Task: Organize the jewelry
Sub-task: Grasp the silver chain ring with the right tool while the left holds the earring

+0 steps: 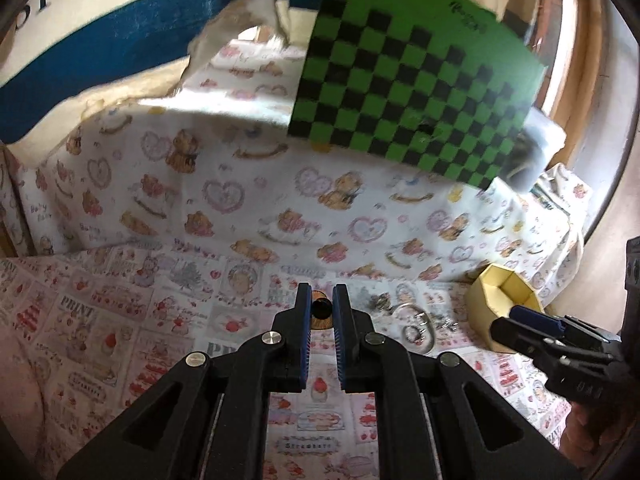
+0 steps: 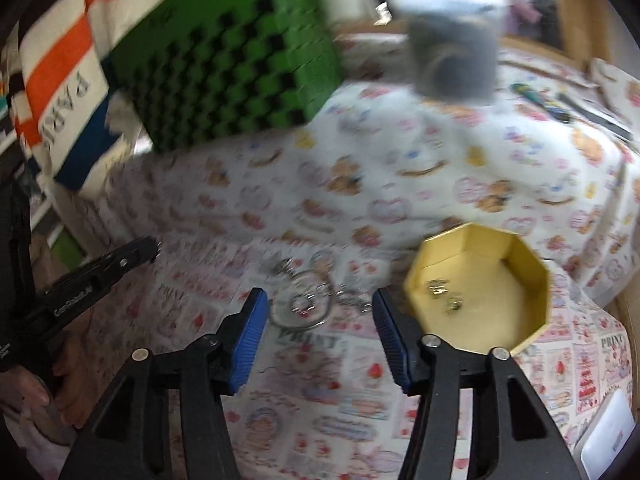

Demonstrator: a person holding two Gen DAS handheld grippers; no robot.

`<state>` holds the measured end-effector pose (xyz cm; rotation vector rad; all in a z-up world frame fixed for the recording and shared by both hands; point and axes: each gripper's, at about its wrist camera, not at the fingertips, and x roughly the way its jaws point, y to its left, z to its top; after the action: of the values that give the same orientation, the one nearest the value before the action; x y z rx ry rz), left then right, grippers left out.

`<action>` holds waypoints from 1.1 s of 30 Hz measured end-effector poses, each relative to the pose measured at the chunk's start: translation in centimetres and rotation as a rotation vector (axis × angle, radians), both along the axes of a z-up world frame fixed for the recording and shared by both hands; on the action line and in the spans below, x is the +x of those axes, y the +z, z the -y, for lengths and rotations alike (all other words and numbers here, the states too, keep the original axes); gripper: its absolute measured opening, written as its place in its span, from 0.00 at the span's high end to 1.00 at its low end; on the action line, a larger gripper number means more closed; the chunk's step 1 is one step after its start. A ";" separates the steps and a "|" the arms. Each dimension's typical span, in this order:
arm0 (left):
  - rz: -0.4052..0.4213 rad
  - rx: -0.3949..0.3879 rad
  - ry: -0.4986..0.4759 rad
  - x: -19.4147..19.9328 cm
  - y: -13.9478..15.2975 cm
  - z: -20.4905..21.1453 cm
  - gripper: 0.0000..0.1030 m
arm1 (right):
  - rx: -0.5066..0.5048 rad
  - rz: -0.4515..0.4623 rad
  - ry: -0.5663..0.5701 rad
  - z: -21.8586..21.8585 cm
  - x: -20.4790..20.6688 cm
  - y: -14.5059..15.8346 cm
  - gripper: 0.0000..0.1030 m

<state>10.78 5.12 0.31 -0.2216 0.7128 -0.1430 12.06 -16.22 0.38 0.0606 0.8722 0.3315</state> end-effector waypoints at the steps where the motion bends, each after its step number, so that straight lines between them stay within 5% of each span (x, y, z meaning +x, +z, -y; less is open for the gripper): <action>1: -0.020 0.000 0.004 0.2 -0.3 -0.1 0.91 | -0.007 -0.012 0.014 -0.7 0.3 -0.3 0.56; 6: -0.039 -0.009 0.013 0.4 -0.8 -0.4 0.91 | -0.103 -0.094 0.033 -3.9 2.5 -2.9 0.76; 11: -0.071 -0.047 -0.010 0.7 -0.9 -0.6 0.91 | -0.213 -0.105 -0.020 -5.3 3.9 -4.8 0.76; 33: -0.041 0.043 0.019 0.5 -0.5 -0.1 0.91 | -0.236 -0.113 -0.054 -5.9 4.5 -6.2 0.78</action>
<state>11.23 5.23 -0.21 -0.1906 0.7541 -0.1048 16.53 -10.32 -5.81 -0.1165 1.0147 0.1737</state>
